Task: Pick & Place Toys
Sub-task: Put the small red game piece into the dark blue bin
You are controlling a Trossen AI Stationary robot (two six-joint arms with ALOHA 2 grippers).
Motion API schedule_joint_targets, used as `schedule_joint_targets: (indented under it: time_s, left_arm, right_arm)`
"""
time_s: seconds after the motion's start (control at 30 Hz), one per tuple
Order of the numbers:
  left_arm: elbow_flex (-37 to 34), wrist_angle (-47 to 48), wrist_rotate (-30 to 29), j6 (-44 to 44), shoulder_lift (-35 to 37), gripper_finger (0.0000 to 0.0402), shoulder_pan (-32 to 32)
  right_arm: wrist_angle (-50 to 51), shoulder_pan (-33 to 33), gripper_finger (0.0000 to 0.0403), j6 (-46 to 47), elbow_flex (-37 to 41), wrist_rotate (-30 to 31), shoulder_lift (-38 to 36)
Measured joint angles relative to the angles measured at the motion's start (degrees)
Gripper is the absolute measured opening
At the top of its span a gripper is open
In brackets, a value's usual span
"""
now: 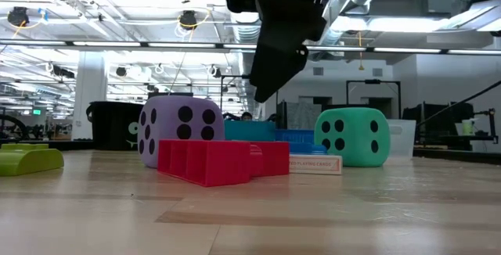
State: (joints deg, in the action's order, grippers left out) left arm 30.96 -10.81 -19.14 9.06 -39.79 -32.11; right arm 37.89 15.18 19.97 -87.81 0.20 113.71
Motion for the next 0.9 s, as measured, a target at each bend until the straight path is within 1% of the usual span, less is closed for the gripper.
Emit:
schedule_joint_targets:
  time_s: [0.17, 0.27, 0.37, 0.5, 0.67, 0.9]
  left_arm:
    - [0.0, 0.0, 0.0, 0.0, 0.0, 0.0001, 0.0]
    - [0.0, 0.0, 0.0, 0.0, 0.0, 0.0001, 0.0]
    - [0.0, -0.1, 0.0, 0.0, 0.0, 0.0001, 0.0]
    - [0.0, -0.2, 0.0, 0.0, 0.0, 0.0001, 0.0]
    - [0.0, -0.3, 0.0, 0.0, 0.0, 0.0001, 0.0]
    - [0.0, -0.3, 0.0, 0.0, 0.0, 0.0001, 0.0]
  right_arm:
    - [-0.3, -0.3, 0.026, 0.2, 0.1, -0.7, 1.2]
    - [-2.6, -0.8, 0.026, 0.9, -0.2, -3.7, 3.3]
    - [-2.1, -1.3, 0.026, -0.2, 0.1, -2.9, 5.8]
    - [-2.3, -2.7, 0.026, 0.1, 0.0, -3.7, 7.7]
    - [-4.0, -3.2, 0.026, 0.0, -0.2, -4.2, 8.8]
    - [-6.7, -2.8, 0.026, 0.3, 0.1, -4.7, 8.2]
